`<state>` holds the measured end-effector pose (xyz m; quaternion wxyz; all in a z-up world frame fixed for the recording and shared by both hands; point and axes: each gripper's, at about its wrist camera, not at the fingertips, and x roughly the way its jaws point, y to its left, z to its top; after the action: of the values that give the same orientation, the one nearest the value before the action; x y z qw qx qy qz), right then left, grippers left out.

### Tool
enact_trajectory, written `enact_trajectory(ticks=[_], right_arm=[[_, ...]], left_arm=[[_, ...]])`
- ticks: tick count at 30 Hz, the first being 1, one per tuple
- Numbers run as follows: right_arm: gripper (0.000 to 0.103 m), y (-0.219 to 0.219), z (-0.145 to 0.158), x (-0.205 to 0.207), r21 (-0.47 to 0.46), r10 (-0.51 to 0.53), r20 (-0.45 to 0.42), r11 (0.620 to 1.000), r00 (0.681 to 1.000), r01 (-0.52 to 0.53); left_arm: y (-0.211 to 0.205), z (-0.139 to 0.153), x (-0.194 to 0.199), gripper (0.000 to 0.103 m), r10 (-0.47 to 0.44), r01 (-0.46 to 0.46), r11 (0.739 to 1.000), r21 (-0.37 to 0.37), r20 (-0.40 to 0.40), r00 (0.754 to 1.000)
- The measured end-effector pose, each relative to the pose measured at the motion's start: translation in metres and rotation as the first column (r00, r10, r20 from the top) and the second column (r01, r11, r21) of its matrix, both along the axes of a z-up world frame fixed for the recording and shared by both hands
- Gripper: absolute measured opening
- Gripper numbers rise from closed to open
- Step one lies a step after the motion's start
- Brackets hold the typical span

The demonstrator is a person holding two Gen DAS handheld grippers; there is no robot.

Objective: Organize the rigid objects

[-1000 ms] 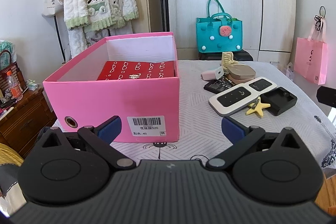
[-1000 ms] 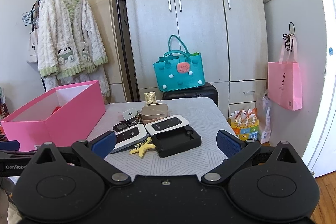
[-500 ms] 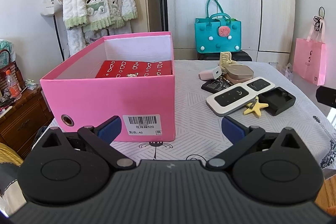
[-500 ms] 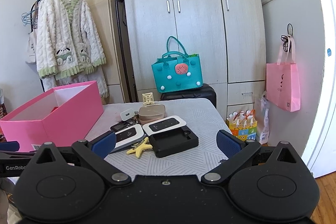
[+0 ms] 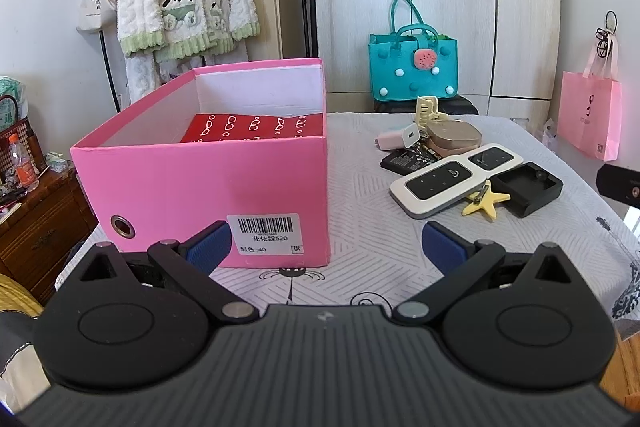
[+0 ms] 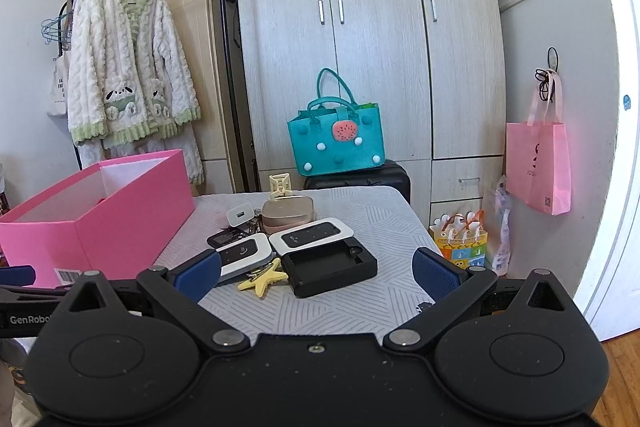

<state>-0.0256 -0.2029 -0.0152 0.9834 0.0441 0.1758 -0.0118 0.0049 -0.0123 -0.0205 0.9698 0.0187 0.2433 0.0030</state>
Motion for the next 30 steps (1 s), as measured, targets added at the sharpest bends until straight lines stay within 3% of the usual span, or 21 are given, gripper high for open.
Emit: enact_trajectory(ticks=[30], right_arm=[[0.103,0.0054,-0.0061,0.0016,-0.019,0.017,0.005,1.0,1.0,-0.017]], left_arm=[[0.0018,-0.0049,-0.0049,0.103,0.006,-0.006,1.0,-0.026,0.014,1.0]])
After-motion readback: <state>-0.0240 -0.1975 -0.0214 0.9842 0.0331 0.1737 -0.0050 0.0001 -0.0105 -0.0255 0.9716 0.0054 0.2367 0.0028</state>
